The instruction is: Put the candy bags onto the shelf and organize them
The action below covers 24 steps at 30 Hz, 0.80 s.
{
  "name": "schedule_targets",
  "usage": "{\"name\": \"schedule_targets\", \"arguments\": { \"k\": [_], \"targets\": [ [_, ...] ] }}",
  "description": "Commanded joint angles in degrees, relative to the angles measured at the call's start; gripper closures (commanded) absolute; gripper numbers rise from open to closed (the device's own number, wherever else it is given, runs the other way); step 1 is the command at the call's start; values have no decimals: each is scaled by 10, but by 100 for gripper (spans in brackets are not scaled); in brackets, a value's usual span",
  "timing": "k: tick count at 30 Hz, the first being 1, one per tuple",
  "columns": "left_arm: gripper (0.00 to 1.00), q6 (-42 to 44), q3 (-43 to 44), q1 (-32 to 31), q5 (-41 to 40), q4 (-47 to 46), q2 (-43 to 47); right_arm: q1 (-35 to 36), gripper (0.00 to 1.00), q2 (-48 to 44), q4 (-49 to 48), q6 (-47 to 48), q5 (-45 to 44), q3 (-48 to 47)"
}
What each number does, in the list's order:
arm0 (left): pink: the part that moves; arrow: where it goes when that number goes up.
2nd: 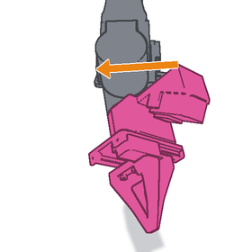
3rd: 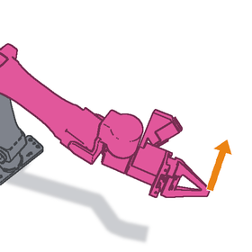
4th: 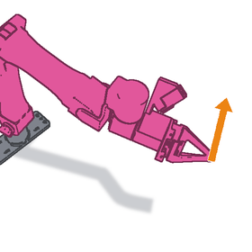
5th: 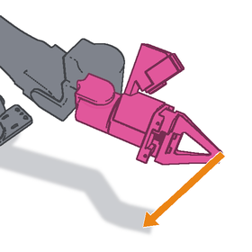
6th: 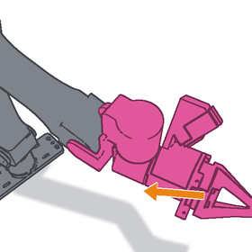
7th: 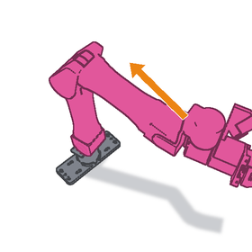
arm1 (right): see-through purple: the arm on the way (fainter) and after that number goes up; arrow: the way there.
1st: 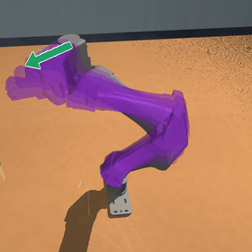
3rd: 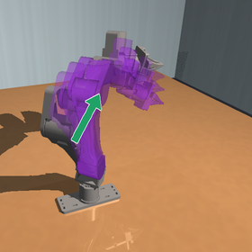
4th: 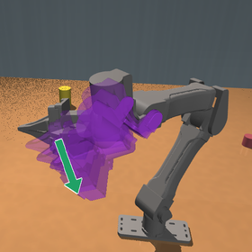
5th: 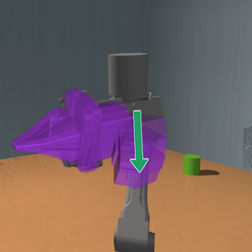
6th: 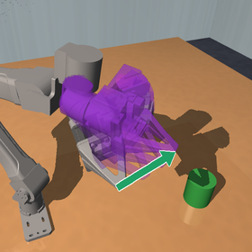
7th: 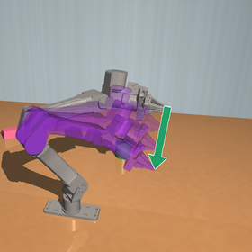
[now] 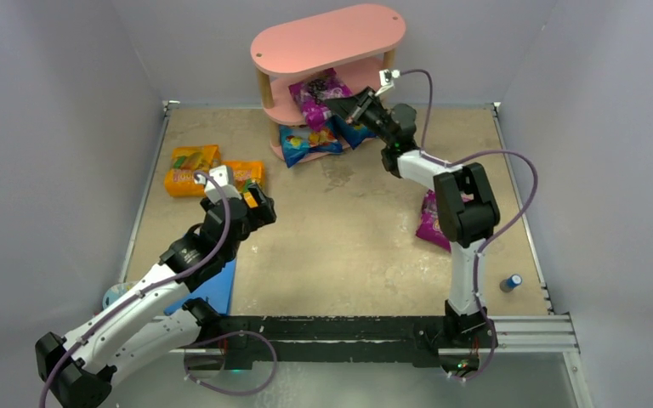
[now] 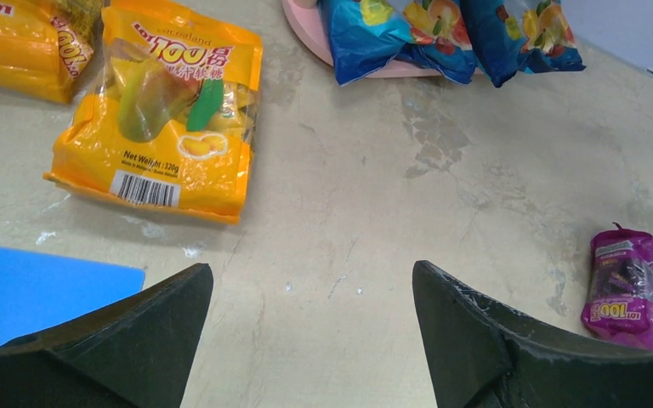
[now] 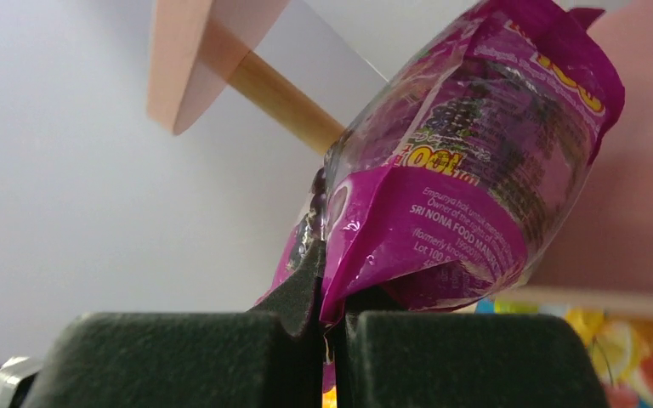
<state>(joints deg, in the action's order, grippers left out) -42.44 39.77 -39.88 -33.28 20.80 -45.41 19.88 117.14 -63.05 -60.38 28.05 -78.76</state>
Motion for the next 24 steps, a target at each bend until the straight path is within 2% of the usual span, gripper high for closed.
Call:
{"name": "schedule_targets", "arguments": {
  "k": [1, 9, 16, 19, 24],
  "targets": [
    [15, -15, -13, 0, 1, 10, 18, 31, 100, 50, 10, 45, -23, -126],
    [15, -23, -11, 0, -1, 26, 29, 71, 100, 140, 48, -16, -67, -199],
    [14, -29, -11, 1, 1, 28, 28, 84, 72, 158, 86, -28, -93, -212],
    [15, -29, -7, 0, 2, 29, 24, 84, 64, 158, 97, -33, -85, -209],
    [14, -30, -3, 1, 7, 31, 20, 84, 47, 106, 112, -2, -110, -160]
  ]
}}
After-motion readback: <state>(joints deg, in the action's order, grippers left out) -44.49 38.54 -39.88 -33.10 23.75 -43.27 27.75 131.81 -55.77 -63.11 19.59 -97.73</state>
